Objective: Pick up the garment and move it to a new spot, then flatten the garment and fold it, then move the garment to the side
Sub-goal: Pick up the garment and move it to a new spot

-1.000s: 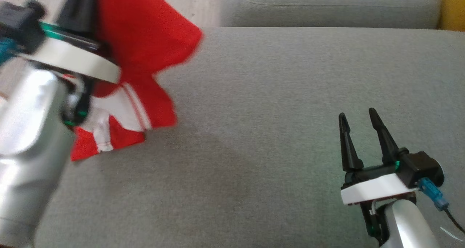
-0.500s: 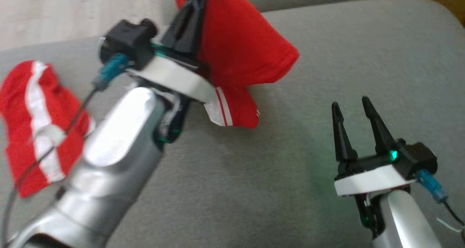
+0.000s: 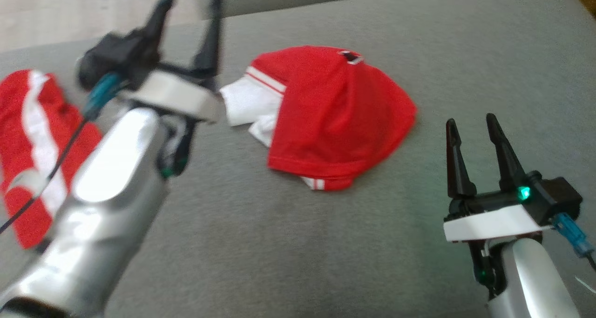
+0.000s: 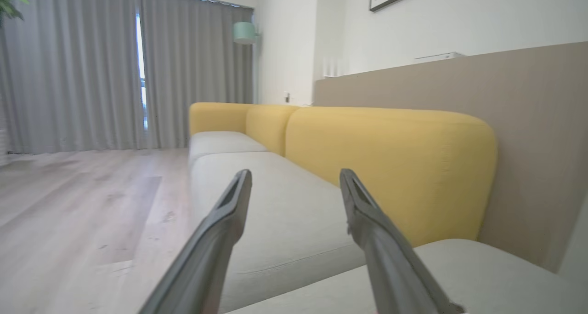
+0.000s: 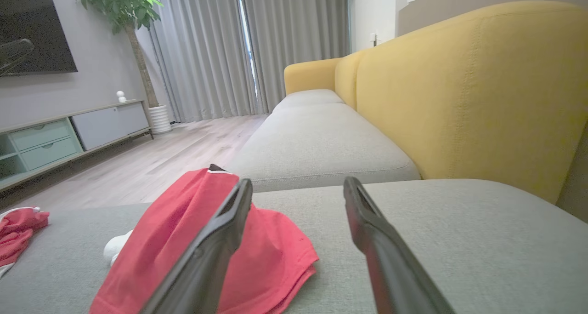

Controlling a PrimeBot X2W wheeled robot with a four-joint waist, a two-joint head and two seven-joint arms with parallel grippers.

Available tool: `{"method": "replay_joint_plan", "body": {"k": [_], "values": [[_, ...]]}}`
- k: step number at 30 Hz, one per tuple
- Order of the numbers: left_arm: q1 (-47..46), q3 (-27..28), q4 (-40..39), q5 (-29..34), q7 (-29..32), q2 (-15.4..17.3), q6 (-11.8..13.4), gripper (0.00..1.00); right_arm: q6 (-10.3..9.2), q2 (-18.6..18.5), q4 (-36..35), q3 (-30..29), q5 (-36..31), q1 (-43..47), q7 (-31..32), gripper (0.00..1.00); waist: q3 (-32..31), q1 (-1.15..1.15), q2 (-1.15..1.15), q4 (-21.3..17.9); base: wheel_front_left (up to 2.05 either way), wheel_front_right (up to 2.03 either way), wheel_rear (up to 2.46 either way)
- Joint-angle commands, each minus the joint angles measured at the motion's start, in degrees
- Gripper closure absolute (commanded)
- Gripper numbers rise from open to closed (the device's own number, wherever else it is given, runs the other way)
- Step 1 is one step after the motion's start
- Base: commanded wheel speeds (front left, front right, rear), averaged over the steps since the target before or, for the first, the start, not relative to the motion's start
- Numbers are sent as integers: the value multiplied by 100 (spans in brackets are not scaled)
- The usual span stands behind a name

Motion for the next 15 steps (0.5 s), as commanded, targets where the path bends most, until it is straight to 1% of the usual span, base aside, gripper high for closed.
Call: {"method": "replay_joint_plan", "body": {"k": [1, 4, 7, 10, 11, 13, 15], "values": [[71, 313, -126, 52, -86, 329, 11, 0, 44, -28, -188, 68, -72, -29, -63, 0, -148, 0, 0, 388, 0, 0, 0], [568, 438, -226, 162, -140, 609, 8, 0, 44, -28, -158, 19, -169, 67, -63, 0, -274, 0, 0, 701, 0, 0, 0], [1215, 566, -461, 303, -153, 782, 38, 0, 44, -28, -121, -40, -229, 181, -63, 0, -427, 0, 0, 980, 0, 0, 0], [1943, 706, -782, 473, -155, 781, 91, 0, 44, -28, -83, -115, -261, 309, -63, 0, -580, 0, 0, 1223, 0, 0, 0], [1943, 706, -782, 473, -155, 781, 91, 0, 44, -28, -83, -115, -261, 309, -63, 0, -580, 0, 0, 1223, 0, 0, 0], [2427, 765, -984, 597, -156, 699, 133, 0, 44, -28, -53, -134, -274, 389, -63, 0, -669, 0, 0, 1328, 0, 0, 0], [2876, 872, -1172, 667, -156, 550, 198, 0, 44, -28, -30, -137, -280, 443, -63, 0, -724, 0, 0, 1389, 0, 0, 0]]}}
